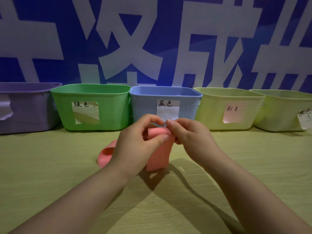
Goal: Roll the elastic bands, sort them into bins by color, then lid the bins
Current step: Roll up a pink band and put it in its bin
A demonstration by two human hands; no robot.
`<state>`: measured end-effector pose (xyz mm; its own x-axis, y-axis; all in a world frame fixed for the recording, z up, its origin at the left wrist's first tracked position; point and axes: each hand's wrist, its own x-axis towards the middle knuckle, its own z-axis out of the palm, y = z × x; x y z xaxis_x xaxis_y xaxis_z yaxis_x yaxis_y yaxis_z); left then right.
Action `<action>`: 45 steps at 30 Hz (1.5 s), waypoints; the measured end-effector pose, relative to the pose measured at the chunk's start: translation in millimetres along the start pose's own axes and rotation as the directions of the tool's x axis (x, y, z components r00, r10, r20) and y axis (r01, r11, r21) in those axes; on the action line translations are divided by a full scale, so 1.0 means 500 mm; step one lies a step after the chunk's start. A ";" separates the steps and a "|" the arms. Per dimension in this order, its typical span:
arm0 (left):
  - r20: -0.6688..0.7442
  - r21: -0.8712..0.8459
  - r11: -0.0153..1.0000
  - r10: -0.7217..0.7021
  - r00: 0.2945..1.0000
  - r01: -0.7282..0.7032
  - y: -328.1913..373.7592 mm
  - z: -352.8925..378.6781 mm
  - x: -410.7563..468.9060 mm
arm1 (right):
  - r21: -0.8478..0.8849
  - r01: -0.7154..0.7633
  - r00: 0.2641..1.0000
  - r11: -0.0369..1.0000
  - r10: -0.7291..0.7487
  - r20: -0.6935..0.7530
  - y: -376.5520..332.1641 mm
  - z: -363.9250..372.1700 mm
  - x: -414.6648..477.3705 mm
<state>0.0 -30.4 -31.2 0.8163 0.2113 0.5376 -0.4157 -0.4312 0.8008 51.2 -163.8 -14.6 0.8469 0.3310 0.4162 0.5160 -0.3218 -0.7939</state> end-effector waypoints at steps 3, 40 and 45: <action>0.013 0.030 0.999 0.016 1.000 -0.016 -0.001 0.000 0.001 | -0.009 -0.009 1.000 1.000 0.009 -0.002 0.000 0.000 -0.002; -0.094 0.041 0.995 0.093 0.991 -0.089 -0.003 -0.007 0.005 | 0.058 0.180 0.983 0.982 -0.178 -0.037 -0.013 -0.008 -0.010; -0.090 0.064 0.995 0.085 0.992 -0.079 -0.003 -0.007 0.004 | 0.003 0.212 0.977 0.977 -0.212 0.012 -0.013 -0.005 -0.013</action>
<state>0.9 -26.0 -30.5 0.7390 0.2518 0.6249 -0.4523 -0.5020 0.7371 42.8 -166.2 -11.0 0.7167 0.4027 0.5693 0.6832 -0.2417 -0.6891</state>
